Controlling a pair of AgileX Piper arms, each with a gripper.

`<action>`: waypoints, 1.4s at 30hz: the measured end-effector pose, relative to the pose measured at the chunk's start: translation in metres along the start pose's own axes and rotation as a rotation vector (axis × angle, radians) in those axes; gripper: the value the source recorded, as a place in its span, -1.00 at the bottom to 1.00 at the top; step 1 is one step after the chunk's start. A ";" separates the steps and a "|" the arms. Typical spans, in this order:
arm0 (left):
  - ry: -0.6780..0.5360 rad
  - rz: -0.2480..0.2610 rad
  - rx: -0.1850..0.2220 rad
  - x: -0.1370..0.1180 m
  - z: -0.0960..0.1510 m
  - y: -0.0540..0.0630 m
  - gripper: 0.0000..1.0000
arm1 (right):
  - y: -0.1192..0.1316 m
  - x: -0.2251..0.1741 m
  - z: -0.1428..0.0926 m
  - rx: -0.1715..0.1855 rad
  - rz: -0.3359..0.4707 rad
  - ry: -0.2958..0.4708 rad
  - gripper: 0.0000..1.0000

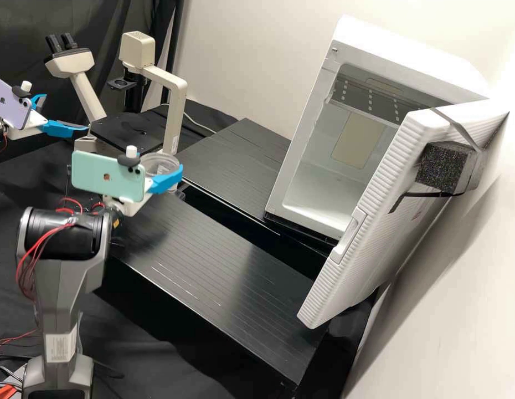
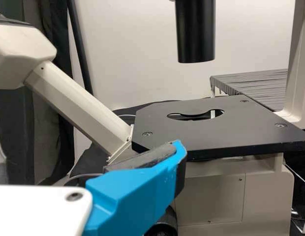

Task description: Move the petri dish to the bench.

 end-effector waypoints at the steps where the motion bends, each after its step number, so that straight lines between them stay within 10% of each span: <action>1: 0.000 0.000 0.000 0.000 0.000 0.000 1.00 | 0.004 -0.006 0.004 0.001 0.009 -0.010 -1.00; 15: 0.000 0.000 0.000 0.000 0.000 0.000 1.00 | 0.042 -0.080 0.073 0.049 0.135 -0.228 -1.00; 42: 0.000 0.000 0.000 0.000 0.000 0.000 1.00 | 0.025 -0.086 0.085 0.001 0.059 -0.280 -1.00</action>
